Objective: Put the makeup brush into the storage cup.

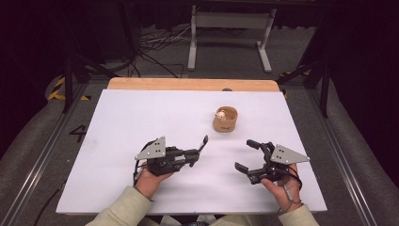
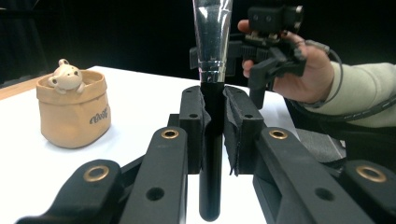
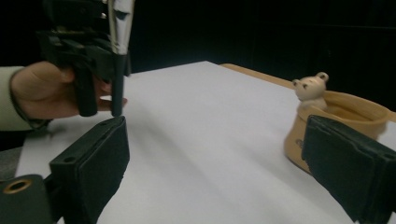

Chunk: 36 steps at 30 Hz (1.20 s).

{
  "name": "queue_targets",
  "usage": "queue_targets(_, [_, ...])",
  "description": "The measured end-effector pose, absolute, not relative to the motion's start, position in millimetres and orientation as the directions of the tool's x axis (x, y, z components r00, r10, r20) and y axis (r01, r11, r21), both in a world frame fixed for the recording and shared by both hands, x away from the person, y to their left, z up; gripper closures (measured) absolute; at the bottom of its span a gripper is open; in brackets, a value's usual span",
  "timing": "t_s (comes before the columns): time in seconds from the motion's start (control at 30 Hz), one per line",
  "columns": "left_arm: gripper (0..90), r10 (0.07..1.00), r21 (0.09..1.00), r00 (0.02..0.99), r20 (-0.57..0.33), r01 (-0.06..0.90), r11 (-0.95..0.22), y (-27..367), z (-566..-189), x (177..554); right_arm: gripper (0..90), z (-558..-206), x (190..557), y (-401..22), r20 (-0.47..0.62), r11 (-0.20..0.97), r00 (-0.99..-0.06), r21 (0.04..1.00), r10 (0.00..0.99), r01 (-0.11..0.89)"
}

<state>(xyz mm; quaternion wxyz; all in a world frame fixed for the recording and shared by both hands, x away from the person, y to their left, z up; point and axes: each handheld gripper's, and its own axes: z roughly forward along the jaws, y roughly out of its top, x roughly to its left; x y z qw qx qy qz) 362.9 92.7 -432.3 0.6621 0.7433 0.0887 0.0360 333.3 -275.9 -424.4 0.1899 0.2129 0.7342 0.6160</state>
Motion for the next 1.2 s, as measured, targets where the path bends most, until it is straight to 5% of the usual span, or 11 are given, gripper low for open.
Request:
queue_targets(0.37, [78.9, 0.172, 0.990, 0.984, -0.039, 0.061, -0.127, 89.5, -432.1, 359.3, 26.7, -397.1, 325.1, -230.3, -0.033, 0.162, -0.929, 0.986, 0.369, 0.029])
queue_targets(0.87, [78.9, 0.151, 0.988, 0.988, -0.038, 0.059, -0.143, 85.6, -433.6, 356.3, 40.0, -393.4, 337.1, -204.7, -0.011, 0.162, -0.950, 0.986, 0.313, 0.042])
queue_targets(1.2, [78.9, 0.142, 0.988, 0.989, -0.030, 0.051, -0.148, 83.9, -433.4, 354.7, 57.1, -395.3, 344.1, -194.7, 0.015, 0.147, -0.958, 0.987, 0.285, 0.059])
